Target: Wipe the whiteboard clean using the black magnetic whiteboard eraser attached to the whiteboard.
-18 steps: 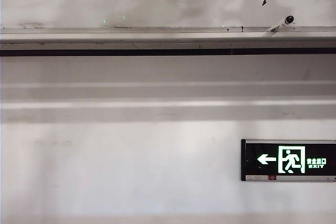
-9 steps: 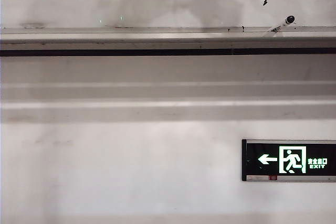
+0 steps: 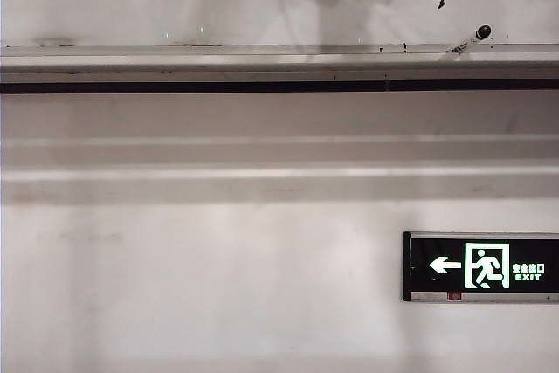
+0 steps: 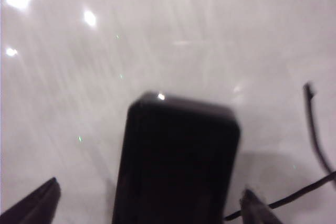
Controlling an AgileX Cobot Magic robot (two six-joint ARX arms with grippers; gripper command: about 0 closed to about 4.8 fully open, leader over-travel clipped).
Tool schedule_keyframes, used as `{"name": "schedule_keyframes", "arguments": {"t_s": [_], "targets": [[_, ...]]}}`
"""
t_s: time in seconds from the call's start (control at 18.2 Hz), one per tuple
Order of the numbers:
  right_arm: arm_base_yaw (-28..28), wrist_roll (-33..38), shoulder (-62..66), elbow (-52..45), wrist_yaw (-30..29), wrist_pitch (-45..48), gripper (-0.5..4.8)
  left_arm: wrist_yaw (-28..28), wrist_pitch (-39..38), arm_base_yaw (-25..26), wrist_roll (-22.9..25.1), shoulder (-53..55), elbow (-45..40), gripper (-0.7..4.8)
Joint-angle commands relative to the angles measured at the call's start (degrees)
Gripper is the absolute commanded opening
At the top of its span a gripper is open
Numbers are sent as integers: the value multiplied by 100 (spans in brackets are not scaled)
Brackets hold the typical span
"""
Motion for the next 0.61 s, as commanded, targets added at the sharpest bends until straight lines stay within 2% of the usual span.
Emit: {"name": "schedule_keyframes", "arguments": {"t_s": [0.06, 0.17, 0.28, 0.39, 0.55, 0.61], "targets": [[0, 4, 129, 133, 181, 11, 479, 26, 39, -9, 0, -22, 11, -6], [-11, 7, 258, 136, 186, 15, 479, 26, 39, -9, 0, -22, 11, -6], [-11, 7, 367, 138, 181, 17, 400, 26, 37, -9, 0, -24, 11, -6], [-11, -22, 452, 142, 181, 11, 262, 28, 37, -9, -2, -24, 11, -6], [-55, -74, 511, 151, 138, 11, 154, 26, 37, -9, -2, -24, 11, -6], [-76, -74, 514, 151, 136, -7, 137, 26, 37, -9, -2, -24, 11, -6]]}}
